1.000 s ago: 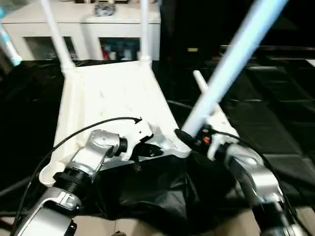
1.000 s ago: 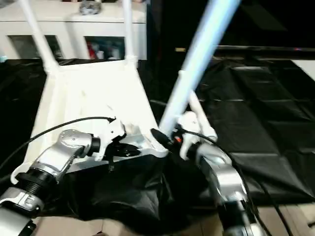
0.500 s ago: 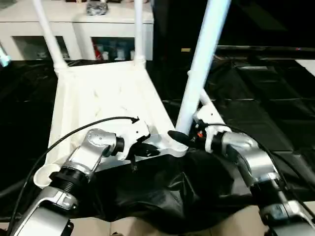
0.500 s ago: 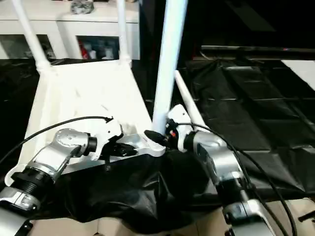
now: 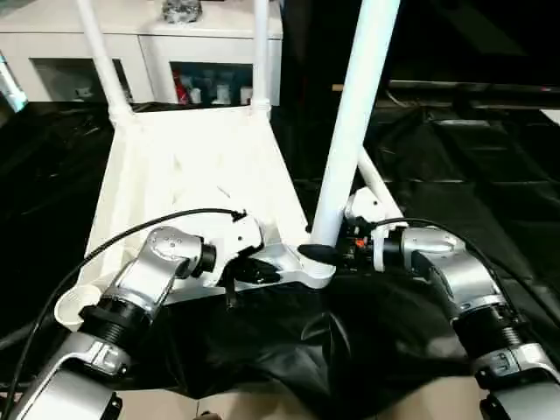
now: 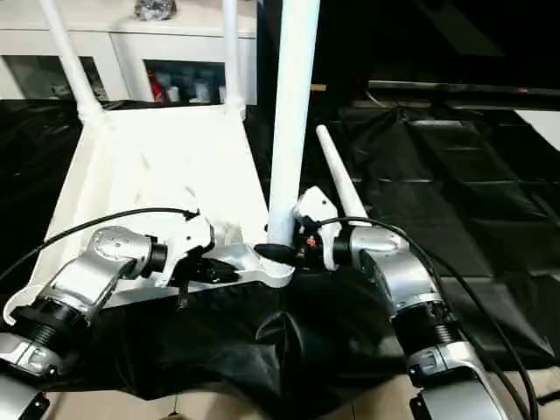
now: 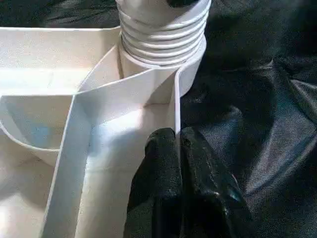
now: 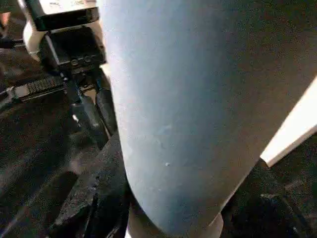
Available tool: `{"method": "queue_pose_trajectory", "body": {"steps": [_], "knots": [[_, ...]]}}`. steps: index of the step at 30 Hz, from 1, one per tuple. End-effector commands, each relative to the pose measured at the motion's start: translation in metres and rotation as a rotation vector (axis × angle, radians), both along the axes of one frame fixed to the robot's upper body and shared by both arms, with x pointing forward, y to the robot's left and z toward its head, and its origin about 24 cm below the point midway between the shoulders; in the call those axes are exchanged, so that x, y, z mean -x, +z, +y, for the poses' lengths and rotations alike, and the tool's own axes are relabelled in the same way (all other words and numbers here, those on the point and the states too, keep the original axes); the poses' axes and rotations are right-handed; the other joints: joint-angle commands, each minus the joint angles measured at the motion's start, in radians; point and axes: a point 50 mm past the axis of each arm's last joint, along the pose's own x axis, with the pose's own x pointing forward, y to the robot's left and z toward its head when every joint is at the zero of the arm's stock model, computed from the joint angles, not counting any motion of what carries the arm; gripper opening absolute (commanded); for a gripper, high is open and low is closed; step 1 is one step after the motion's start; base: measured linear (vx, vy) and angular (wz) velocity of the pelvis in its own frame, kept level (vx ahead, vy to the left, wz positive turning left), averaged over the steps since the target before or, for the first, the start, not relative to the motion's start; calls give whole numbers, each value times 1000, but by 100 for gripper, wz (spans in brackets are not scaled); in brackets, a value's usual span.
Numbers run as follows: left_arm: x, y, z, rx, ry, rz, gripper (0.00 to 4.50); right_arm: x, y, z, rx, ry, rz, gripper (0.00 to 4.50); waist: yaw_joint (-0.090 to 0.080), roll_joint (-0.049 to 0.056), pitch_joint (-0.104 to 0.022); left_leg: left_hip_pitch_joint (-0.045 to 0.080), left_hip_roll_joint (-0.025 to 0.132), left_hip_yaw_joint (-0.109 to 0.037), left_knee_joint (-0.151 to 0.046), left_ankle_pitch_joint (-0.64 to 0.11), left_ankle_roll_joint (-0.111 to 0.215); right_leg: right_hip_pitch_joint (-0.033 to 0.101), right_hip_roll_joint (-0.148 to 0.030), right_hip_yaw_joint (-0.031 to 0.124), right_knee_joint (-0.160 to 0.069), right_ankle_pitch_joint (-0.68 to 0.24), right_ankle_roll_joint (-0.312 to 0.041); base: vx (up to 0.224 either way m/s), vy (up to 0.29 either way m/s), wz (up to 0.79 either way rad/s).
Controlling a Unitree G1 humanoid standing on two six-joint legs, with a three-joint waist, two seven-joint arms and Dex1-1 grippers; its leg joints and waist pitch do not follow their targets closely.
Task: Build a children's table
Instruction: Insert table leg to table base
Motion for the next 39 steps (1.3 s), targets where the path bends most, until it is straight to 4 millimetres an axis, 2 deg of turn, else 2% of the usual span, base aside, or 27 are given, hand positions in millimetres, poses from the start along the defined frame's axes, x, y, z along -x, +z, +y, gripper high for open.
{"method": "queue_pose_trajectory", "body": {"steps": [1,4,5,6,9,12,16,19,20,22,24,26,27,28,29,31,32,35,39], "knots": [[-2,20,-15,44,-89,-88,0,17,-29,8,70,87,124,191,1,0,-53,11,42,-13,-73,-360,21,32,-73,60,-88,-461,-143,0,0,0],[5,21,-17,65,-166,-50,0,21,-30,8,61,127,141,191,9,1,-58,8,45,-14,-76,-314,25,38,-72,60,-85,-445,-131,0,0,0],[5,21,-17,65,-166,-50,0,21,-30,8,61,127,141,191,10,2,-60,7,47,-15,-77,-303,26,40,-72,60,-81,-424,-136,0,0,0],[8,22,-17,67,-191,-31,0,23,-30,8,60,142,145,191,12,7,-61,8,47,-13,-78,-291,28,38,-68,61,-77,-381,-149,0,0,0],[11,22,-18,65,-203,-25,0,26,-32,8,58,155,143,191,13,9,-63,8,51,-12,-79,-276,26,41,-65,62,-65,-292,-186,0,0,0],[10,22,-20,68,-194,-34,0,27,-33,8,57,155,142,191,14,8,-62,7,48,-11,-79,-279,22,44,-66,62,-65,-296,-193,0,0,0],[9,21,-20,67,-181,-42,0,26,-36,8,61,136,130,191,15,5,-60,8,46,-11,-78,-298,17,43,-70,62,-73,-356,-175,0,0,0],[4,22,-19,65,-125,-60,0,15,-35,11,2,-4,125,191,12,5,-58,9,47,-13,-80,-312,11,40,-69,62,-74,-375,-170,0,0,0],[4,22,-19,65,-122,-61,0,15,-35,11,-3,-13,127,191,9,4,-56,9,47,-15,-82,-329,6,40,-70,60,-77,-405,-164,0,0,0],[-7,24,-21,81,4,-78,0,2,-39,13,11,-186,102,191,0,4,-51,15,43,-18,-79,-373,-12,33,-71,55,-87,-499,-138,0,0,0],[-10,25,-22,82,38,-84,0,-1,-41,14,24,-225,99,191,-10,4,-49,17,40,-22,-78,-404,-21,31,-72,48,-97,-567,-106,0,0,0],[-19,27,-29,83,157,-82,0,-9,-45,19,40,-338,98,191,-23,2,-48,10,40,-28,-79,-421,-24,33,-72,45,-97,-585,-91,0,0,0],[-23,28,-32,86,196,-83,0,-12,-46,21,38,-371,100,191,-31,5,-47,11,39,-30,-77,-443,-29,30,-72,41,-100,-601,-83,0,0,0],[-26,30,-35,90,239,-80,0,-14,-47,24,31,-402,113,191,-37,0,-48,14,37,-30,-74,-456,-28,28,-73,39,-105,-612,-77,0,0,0],[-26,30,-35,90,239,-80,0,-14,-47,24,31,-402,113,191,-40,0,-49,16,35,-29,-71,-454,-24,25,-72,39,-107,-614,-77,0,0,0],[-34,34,-52,78,369,-77,0,-20,-52,36,34,-500,177,191,-50,-1,-49,9,35,-30,-71,-442,-15,27,-73,40,-104,-598,-87,0,0,0],[-35,33,-57,68,394,-75,0,-22,-53,39,43,-524,190,191,-51,0,-50,14,36,-30,-69,-444,-15,23,-71,39,-104,-589,-96,0,0,0],[-34,29,-73,52,424,-63,0,-26,-56,49,52,-589,227,191,-59,-3,-50,9,30,-27,-65,-428,3,25,-72,36,-109,-590,-94,0,0,0],[-35,21,-72,2,452,-84,0,-29,-54,56,34,-620,250,191,-60,-5,-54,1,29,-24,-65,-391,25,27,-71,39,-105,-561,-98,0,0,0]]}}
